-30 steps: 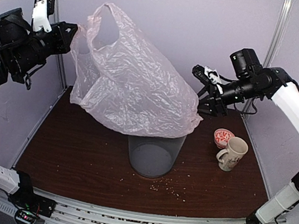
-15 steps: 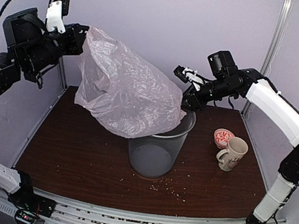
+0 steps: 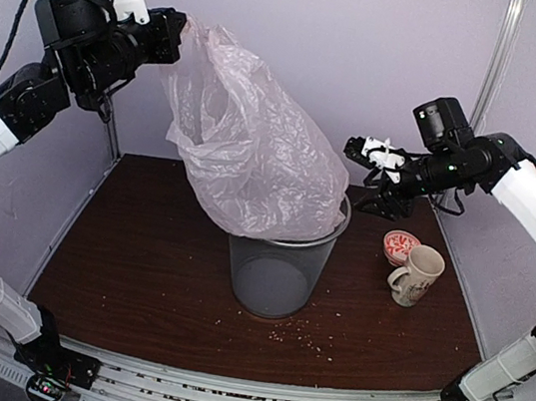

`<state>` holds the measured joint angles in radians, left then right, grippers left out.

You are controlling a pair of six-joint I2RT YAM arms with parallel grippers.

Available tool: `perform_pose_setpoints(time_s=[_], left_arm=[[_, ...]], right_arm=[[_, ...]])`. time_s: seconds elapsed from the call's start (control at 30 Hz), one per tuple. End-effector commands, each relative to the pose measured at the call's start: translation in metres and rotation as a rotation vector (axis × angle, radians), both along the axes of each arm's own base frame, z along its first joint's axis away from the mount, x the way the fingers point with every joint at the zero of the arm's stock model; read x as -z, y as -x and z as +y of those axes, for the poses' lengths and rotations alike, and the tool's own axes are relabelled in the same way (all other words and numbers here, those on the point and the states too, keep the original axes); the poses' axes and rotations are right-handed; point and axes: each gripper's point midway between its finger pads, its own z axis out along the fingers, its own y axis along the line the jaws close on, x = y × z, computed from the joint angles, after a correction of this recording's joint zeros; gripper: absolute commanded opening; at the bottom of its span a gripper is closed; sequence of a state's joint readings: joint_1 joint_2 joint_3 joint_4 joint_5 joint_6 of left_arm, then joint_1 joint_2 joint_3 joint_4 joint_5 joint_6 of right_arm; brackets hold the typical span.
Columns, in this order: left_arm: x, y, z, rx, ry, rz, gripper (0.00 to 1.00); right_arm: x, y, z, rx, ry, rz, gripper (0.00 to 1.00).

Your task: Put the trash bags into the trash bin

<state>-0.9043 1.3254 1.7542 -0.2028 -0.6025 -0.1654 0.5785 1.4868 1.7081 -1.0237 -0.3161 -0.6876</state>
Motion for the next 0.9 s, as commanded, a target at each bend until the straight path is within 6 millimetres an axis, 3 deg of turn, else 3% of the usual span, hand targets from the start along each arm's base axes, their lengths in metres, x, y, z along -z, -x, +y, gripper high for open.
perform_pose_setpoints(time_s=[0.0, 0.13, 0.27, 0.37, 0.5, 0.6, 0.73, 0.87], left_arm=[[-0.016, -0.002, 0.009, -0.05, 0.021, -0.037, 0.0], [-0.013, -0.004, 0.017, -0.096, 0.03, -0.033, 0.0], [-0.012, -0.005, 0.015, -0.093, 0.044, -0.036, 0.0], [-0.01, -0.009, 0.004, -0.06, 0.05, -0.032, 0.0], [-0.006, -0.011, -0.006, -0.027, 0.047, -0.025, 0.0], [-0.003, -0.012, -0.008, -0.021, 0.045, -0.022, 0.0], [0.011, -0.016, -0.008, -0.042, 0.032, -0.004, 0.0], [0.026, -0.021, -0.021, -0.014, 0.018, 0.007, 0.0]], right_arm=[[-0.004, 0.009, -0.024, -0.025, 0.077, -0.047, 0.59], [-0.027, 0.026, -0.019, -0.096, 0.014, -0.071, 0.56], [-0.047, 0.036, 0.007, -0.165, -0.07, -0.096, 0.53], [-0.05, 0.042, 0.033, -0.225, -0.103, -0.081, 0.48], [-0.04, 0.042, 0.064, -0.243, -0.124, -0.04, 0.44], [-0.022, 0.035, 0.078, -0.236, -0.117, 0.007, 0.43], [0.013, 0.024, 0.086, -0.213, -0.096, 0.057, 0.42], [0.026, 0.027, 0.084, -0.209, -0.085, 0.086, 0.43]])
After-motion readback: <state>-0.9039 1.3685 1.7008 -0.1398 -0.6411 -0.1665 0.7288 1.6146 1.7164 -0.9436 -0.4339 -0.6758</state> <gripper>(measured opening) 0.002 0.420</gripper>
